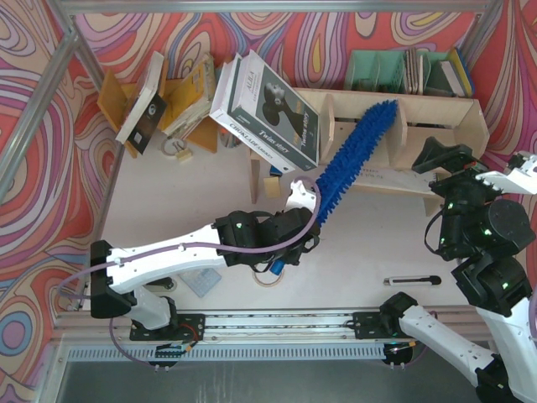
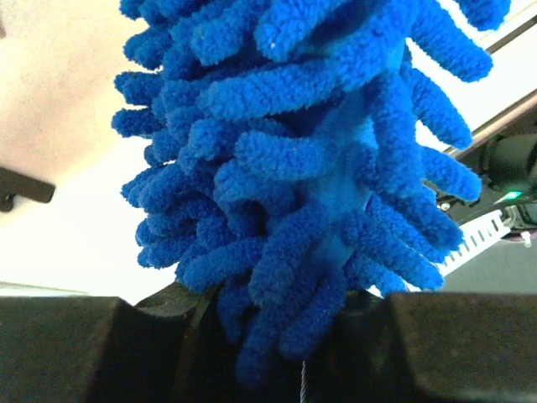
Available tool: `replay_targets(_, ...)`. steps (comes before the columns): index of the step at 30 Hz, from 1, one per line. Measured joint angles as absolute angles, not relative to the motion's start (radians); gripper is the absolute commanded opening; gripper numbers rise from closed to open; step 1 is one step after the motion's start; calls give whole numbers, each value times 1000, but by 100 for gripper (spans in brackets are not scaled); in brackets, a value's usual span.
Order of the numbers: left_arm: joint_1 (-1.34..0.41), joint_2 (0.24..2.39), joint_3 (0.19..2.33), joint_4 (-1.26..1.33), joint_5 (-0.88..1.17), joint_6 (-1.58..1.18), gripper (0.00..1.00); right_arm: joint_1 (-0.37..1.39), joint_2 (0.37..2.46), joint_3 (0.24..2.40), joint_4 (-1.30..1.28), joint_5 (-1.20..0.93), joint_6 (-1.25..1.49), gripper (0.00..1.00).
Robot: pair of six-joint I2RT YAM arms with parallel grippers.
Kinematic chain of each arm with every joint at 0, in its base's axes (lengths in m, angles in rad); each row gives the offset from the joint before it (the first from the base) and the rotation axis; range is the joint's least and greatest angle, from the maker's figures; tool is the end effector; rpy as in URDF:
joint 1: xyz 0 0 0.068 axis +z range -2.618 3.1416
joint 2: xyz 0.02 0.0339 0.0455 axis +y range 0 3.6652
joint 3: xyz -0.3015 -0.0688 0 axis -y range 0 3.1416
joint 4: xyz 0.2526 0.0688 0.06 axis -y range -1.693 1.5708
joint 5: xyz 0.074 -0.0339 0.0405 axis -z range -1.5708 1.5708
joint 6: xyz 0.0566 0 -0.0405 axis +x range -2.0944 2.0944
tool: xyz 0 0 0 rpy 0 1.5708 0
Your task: Dust the bookshelf with a duster
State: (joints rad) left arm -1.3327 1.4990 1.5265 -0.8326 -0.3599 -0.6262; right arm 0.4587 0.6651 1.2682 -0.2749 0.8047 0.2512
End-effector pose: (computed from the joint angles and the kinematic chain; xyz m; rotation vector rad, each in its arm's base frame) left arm 0.0989 -0.3230 0.3896 0.6576 2.2859 -0.5525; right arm 0.0754 -0.0082 0.5288 0.5643 1.2221 0.1000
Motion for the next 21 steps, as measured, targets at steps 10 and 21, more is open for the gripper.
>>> replay_targets(10,-1336,1478,1491,-939,-428,-730,0,459,665,1239,-274,811,251,99)
replay_targets(21,-1356,1357,1440,-944,-495,-818,0,459,665,1233,-274,811,251,99)
